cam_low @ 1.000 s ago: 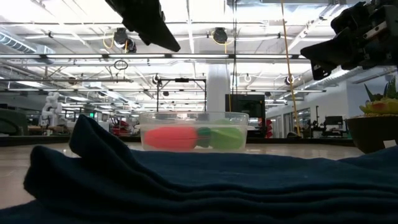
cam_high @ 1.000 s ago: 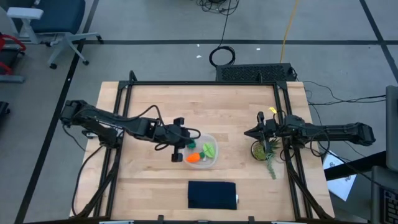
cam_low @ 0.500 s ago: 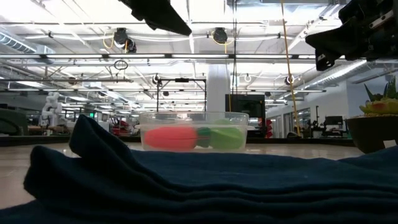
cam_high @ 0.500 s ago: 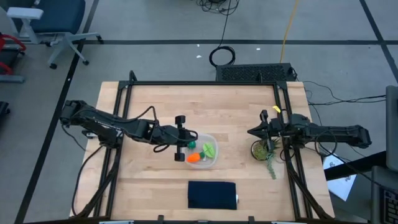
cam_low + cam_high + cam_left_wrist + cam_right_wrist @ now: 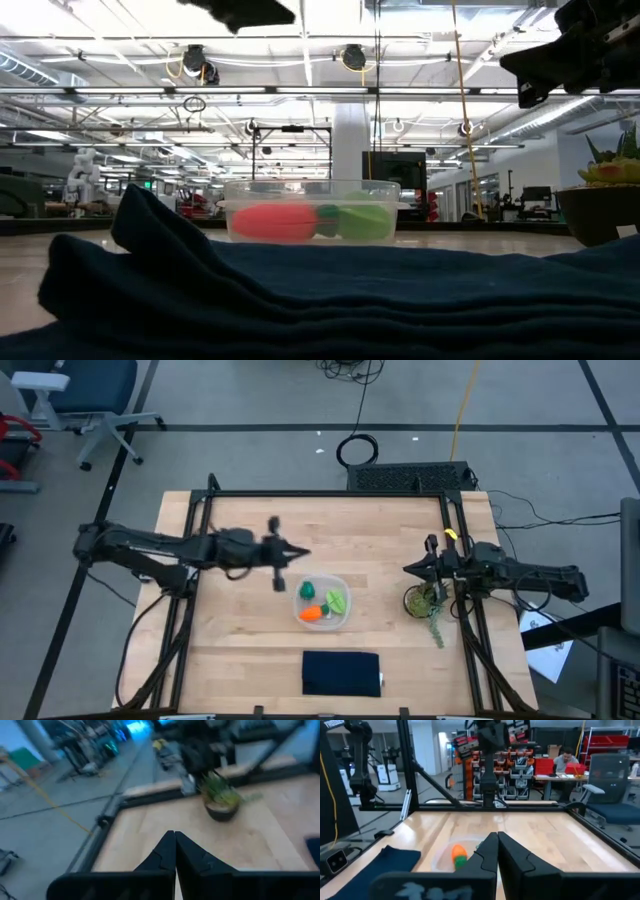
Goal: Pick and placing Produce into tupperware
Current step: Return to Home Position
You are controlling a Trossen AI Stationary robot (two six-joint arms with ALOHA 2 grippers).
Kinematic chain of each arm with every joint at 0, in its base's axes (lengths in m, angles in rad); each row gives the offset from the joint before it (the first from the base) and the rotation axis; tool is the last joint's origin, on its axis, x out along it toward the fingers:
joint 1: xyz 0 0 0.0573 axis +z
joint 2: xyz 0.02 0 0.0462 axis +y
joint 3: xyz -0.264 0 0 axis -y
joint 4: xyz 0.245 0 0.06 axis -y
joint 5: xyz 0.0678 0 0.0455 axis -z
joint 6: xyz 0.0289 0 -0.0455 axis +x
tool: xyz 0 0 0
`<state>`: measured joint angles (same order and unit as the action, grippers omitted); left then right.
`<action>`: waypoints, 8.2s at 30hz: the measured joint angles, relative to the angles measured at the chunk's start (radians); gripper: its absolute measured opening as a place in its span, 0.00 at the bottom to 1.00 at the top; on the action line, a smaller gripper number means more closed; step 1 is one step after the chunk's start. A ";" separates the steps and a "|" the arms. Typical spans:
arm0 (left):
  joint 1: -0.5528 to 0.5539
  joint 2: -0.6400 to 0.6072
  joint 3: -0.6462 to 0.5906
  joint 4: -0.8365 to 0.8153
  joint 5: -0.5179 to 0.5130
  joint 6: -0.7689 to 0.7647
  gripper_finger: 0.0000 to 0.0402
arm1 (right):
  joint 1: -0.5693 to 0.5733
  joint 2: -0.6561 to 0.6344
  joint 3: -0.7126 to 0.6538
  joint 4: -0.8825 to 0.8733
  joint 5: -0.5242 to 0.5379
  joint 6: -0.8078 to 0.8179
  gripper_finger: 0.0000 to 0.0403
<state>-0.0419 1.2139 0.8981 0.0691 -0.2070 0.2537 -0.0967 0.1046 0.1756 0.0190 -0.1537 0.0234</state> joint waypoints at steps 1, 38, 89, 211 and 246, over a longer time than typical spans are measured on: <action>0.012 -0.035 -0.031 0.032 0.000 -0.004 0.00 | 0.000 -0.014 0.000 -0.019 0.000 0.007 0.00; -0.046 -0.750 -0.709 0.203 -0.089 -0.040 0.00 | 0.000 -0.095 0.014 -0.084 0.048 0.063 0.00; -0.246 -1.144 -0.712 -0.125 -0.105 0.154 0.00 | 0.001 -0.096 -0.019 -0.024 -0.042 0.062 0.00; -0.064 -1.142 -0.839 -0.132 0.050 -0.207 0.03 | 0.001 -0.095 -0.158 0.148 -0.061 0.166 0.00; -0.064 -1.142 -0.839 -0.132 0.049 -0.207 0.02 | 0.001 -0.095 -0.158 0.147 -0.061 0.167 0.00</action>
<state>-0.1055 0.0715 0.0589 -0.0631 -0.1577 0.0471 -0.0961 0.0097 0.0174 0.1663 -0.2146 0.1900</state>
